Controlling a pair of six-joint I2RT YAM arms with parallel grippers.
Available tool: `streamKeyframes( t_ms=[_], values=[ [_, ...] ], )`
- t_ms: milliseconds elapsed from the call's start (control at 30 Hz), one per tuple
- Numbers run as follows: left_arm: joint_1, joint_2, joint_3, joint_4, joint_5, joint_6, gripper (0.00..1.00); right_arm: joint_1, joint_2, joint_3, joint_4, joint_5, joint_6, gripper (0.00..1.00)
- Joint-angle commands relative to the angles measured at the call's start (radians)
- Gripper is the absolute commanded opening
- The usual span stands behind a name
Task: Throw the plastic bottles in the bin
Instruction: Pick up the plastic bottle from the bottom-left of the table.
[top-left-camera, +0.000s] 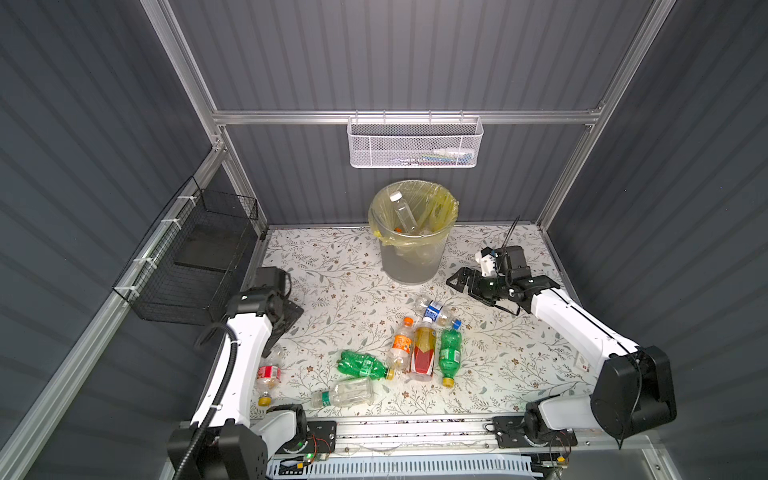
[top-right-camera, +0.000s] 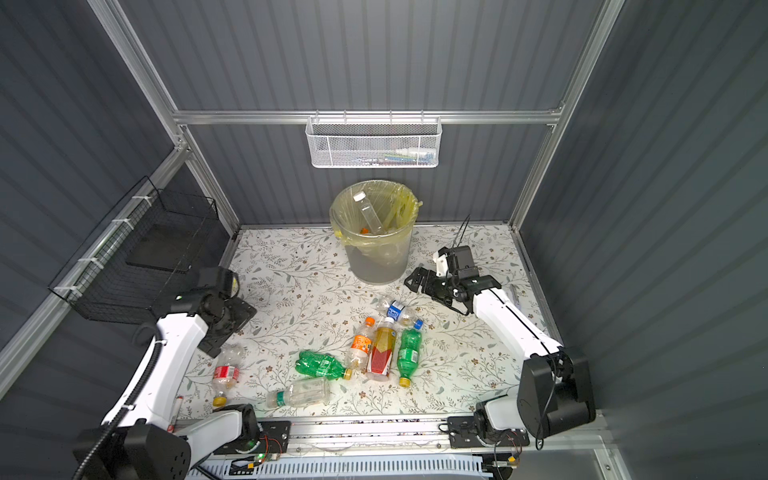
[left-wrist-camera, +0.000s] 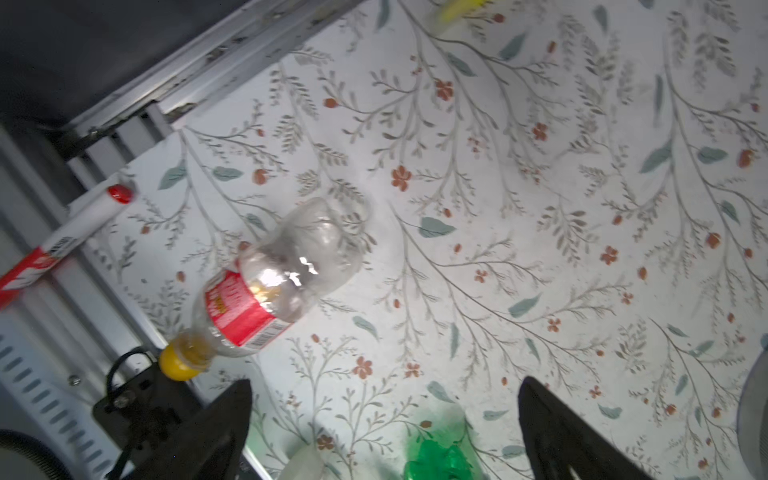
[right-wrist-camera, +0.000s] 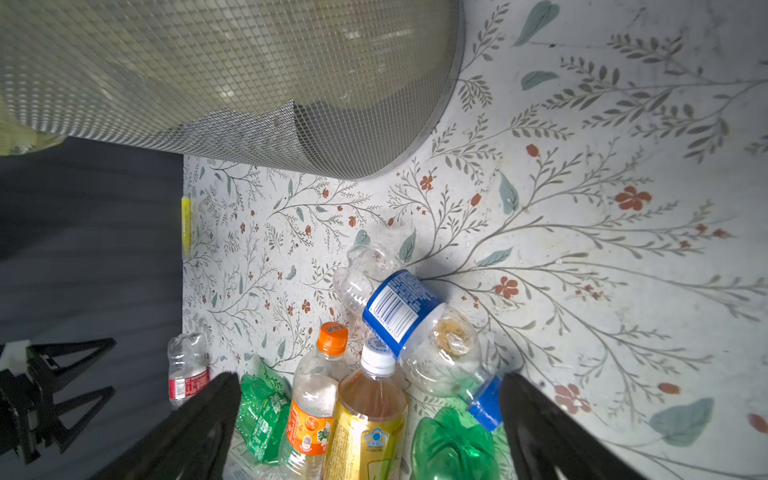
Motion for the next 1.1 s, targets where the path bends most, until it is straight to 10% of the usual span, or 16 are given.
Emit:
streamKeyframes(
  t_ms=[0, 433, 1067],
  values=[
    [0.115, 0.000, -0.020, -0.068, 0.007, 0.109, 1.00, 0.004, -0.031, -0.061, 0.120, -0.040, 0.141, 0.99],
    [0.289, 0.193, -0.133, 0.207, 0.095, 0.190, 1.00, 0.005, -0.107, -0.184, 0.238, -0.016, 0.328, 0.99],
    [0.097, 0.105, -0.220, 0.159, 0.125, 0.169, 1.00, 0.020, -0.064, -0.194, 0.245, -0.002, 0.371, 0.99]
  ],
)
